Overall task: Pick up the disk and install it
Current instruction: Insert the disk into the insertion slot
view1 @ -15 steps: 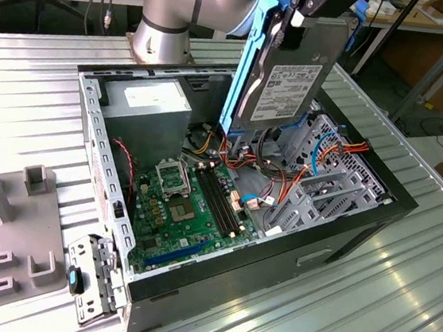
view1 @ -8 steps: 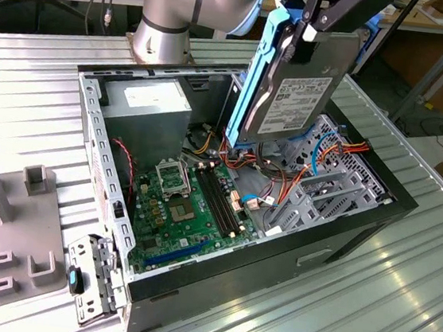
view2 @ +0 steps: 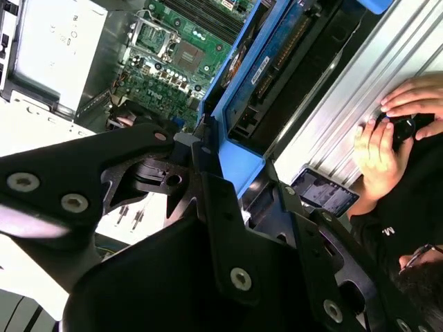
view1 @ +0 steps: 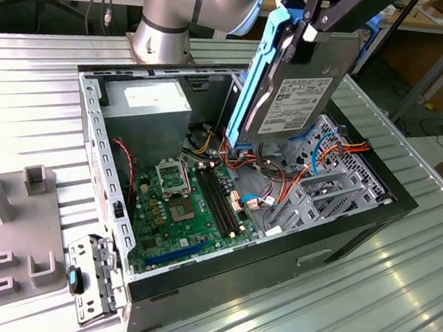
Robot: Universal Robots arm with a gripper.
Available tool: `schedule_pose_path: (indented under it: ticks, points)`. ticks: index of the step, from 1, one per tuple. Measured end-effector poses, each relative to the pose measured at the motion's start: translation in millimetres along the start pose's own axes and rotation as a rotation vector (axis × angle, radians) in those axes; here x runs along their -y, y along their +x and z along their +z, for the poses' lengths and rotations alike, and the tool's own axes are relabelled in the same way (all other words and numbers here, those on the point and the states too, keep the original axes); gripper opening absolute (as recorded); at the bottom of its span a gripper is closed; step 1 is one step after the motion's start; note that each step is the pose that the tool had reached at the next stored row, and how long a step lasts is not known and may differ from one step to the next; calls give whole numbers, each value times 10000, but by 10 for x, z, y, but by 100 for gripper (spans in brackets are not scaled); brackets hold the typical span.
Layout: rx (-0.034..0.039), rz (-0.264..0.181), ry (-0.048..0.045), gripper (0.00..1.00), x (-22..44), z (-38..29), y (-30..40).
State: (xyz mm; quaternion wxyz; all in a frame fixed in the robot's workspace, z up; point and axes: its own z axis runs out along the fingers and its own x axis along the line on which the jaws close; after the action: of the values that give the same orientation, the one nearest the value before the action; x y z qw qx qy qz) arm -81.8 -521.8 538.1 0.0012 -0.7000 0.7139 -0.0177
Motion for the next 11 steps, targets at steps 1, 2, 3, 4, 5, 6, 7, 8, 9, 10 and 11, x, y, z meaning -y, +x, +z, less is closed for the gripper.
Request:
schedule_pose_path:
  ticks: [1,2,3,4,5,6,7,8,9,10,11]
  points:
    - [0,0,0,37,0,0,4]
    - [1,0,0,37,0,1,9]
    - [-1,0,0,37,0,0,13]
    - [-1,0,0,37,0,0,17]
    - [0,0,0,37,0,0,21]
    - [0,0,0,37,0,1,25]
    - [0,0,0,37,0,1,29]
    - [0,0,0,37,1,1,37]
    - [0,0,0,37,1,1,45]
    - [1,0,0,37,1,2,53]
    - [0,0,0,37,1,2,58]
